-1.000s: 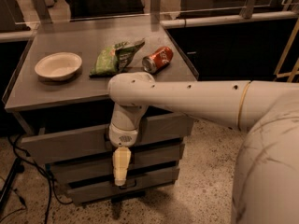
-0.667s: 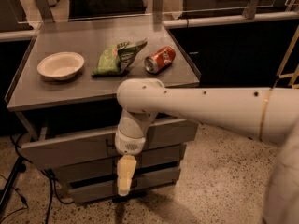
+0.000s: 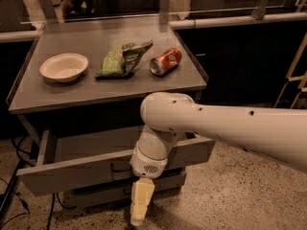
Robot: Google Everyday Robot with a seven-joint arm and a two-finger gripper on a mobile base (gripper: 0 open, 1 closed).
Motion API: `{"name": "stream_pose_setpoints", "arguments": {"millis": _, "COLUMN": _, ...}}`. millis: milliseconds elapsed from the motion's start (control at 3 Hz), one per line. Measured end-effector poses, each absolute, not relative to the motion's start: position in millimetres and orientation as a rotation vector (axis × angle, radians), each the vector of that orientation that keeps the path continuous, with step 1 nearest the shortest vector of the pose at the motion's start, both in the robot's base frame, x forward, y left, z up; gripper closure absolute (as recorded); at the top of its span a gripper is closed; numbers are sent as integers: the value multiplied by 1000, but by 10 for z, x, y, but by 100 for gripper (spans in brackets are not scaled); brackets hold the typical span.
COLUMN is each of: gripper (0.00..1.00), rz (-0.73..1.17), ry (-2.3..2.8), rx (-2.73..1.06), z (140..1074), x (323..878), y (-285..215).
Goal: Open top drawer
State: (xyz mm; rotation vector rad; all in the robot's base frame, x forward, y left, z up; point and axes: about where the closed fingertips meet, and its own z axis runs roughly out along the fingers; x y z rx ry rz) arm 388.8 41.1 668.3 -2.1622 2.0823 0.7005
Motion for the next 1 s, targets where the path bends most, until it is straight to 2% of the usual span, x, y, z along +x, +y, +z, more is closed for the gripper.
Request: {"name": "stream_pose_setpoints", "arguments": {"millis": 1000, "gripper": 0, "rz": 751, "ry": 2089, "rx": -2201, "z": 6558, "x": 3721, "y": 400}}
